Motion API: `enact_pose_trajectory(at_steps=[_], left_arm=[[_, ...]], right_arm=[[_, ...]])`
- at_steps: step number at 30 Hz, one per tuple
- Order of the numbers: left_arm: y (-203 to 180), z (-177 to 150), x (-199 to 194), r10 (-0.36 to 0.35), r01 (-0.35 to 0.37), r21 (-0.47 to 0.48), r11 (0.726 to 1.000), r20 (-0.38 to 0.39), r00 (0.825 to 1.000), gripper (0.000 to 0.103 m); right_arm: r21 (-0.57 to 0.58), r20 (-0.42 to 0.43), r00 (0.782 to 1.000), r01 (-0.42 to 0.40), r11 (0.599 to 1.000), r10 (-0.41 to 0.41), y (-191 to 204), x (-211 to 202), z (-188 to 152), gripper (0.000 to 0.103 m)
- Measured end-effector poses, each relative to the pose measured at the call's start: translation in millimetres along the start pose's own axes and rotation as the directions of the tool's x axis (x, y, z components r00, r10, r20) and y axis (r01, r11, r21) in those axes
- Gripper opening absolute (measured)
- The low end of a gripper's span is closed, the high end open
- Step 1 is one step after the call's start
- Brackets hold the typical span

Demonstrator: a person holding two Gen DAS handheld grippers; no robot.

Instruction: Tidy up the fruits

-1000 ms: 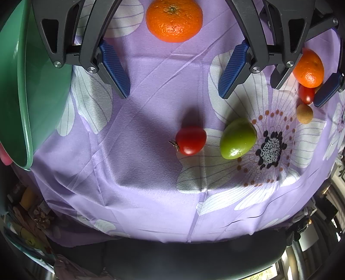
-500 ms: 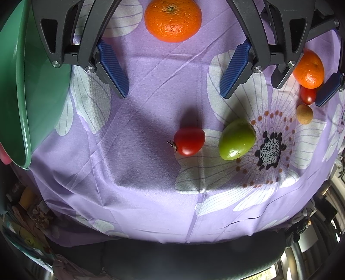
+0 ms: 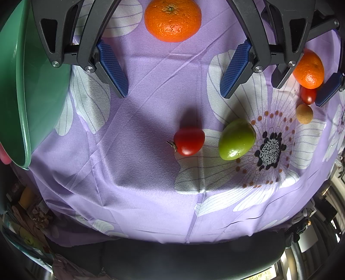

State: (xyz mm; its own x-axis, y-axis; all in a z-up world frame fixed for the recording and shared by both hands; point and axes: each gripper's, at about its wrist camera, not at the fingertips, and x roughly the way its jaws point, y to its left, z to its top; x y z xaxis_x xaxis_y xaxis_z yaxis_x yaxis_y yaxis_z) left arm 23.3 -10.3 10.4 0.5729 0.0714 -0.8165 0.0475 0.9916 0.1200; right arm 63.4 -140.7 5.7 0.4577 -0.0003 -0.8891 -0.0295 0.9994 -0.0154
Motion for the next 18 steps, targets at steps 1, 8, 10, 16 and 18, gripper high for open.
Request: enact_pose_trajectory(at_steps=[1,8,10,16,18], left_arm=[[0.4,0.0,0.0,-0.002,0.002,0.001,1.000,0.000,1.000,0.074],[0.7,0.4,0.1,-0.007,0.007,0.003,1.000,-0.001,1.000,0.074],[1.2,1.0,0.3,-0.009,0.009,0.004,1.000,-0.001,1.000,0.074],[0.7,1.2,0.1,-0.010,0.010,0.004,1.000,-0.001,1.000,0.074],[0.8,1.2,0.2,-0.010,0.010,0.004,1.000,-0.001,1.000,0.074]], right_arm=[[-0.001,-0.001,1.000,0.000,1.000,0.000,1.4,1.2,-0.1,0.088],[-0.001,-0.001,1.000,0.000,1.000,0.000,1.1,1.1,-0.4,0.088],[-0.002,-0.001,1.000,0.000,1.000,0.000,0.5,1.0,-0.2,0.088],[-0.002,-0.001,1.000,-0.001,1.000,0.001,0.3,1.0,-0.2,0.088],[-0.002,-0.001,1.000,-0.001,1.000,0.001,0.7,1.0,-0.5,0.088]])
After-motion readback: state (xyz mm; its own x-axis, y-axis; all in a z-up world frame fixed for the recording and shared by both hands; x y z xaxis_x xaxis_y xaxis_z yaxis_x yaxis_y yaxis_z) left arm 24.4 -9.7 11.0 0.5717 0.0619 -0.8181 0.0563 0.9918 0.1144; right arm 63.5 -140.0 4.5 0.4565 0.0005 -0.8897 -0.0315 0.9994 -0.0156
